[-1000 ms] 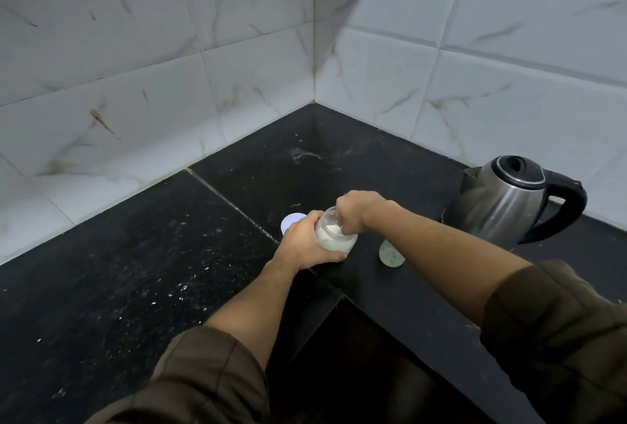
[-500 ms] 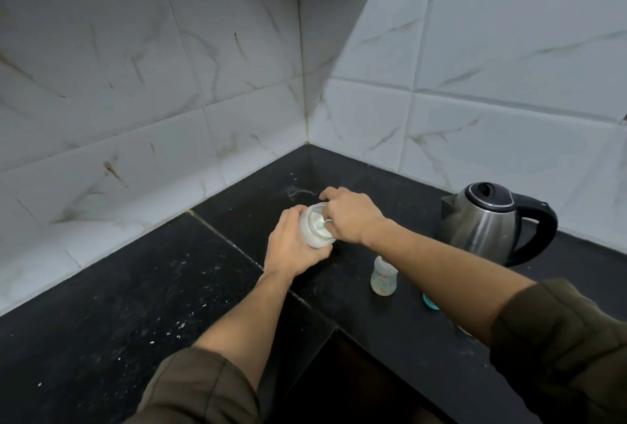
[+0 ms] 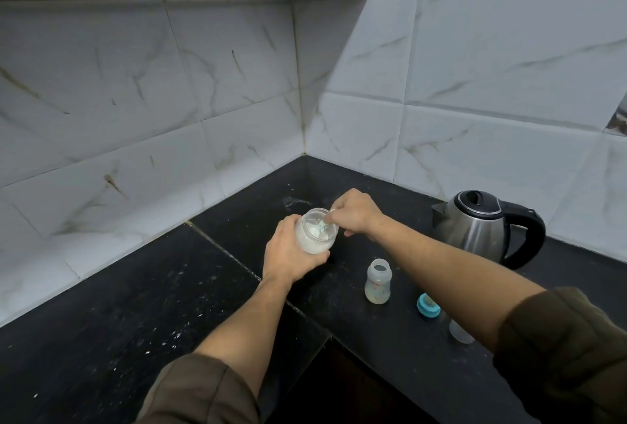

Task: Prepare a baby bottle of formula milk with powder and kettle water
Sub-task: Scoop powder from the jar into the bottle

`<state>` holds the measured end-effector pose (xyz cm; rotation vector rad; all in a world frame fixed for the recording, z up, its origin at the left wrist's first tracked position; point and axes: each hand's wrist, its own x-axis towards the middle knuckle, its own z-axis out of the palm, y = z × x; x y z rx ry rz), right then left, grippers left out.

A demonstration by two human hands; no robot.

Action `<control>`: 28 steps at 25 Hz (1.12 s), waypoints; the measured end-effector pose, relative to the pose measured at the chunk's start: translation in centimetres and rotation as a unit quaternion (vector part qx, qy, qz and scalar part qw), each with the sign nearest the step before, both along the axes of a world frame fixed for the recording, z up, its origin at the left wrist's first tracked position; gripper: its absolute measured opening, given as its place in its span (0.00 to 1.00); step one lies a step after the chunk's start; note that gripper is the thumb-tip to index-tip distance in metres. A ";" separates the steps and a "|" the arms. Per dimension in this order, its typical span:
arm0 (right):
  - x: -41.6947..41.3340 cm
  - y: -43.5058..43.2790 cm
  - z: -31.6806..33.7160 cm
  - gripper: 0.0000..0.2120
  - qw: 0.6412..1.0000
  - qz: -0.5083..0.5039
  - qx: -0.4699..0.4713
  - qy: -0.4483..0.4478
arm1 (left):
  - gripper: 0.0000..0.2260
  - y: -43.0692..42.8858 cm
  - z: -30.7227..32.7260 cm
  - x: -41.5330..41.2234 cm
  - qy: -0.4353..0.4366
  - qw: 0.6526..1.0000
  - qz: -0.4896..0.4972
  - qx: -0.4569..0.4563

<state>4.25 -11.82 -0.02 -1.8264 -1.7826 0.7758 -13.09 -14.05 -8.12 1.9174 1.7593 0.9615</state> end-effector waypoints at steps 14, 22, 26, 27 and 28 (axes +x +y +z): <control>4.4 -0.7 -1.6 0.08 0.992 0.029 0.097 0.077 | 0.40 -0.1 0.9 2.1 -0.039 0.998 0.037 -0.041; 5.2 -0.7 -2.2 0.04 0.988 0.037 0.127 0.078 | 0.40 0.3 1.0 2.4 -0.039 0.998 0.027 -0.041; 5.1 -0.4 -2.4 0.06 0.989 0.005 0.056 0.135 | 0.40 0.6 0.7 2.4 -0.045 0.998 0.025 -0.047; 5.1 -0.3 -2.5 0.06 0.986 -0.006 0.031 0.161 | 0.41 0.6 0.4 2.4 -0.047 0.997 0.023 -0.052; 5.1 -0.2 -2.6 0.07 0.982 -0.020 0.006 0.188 | 0.41 0.6 0.1 2.3 -0.049 0.997 0.020 -0.060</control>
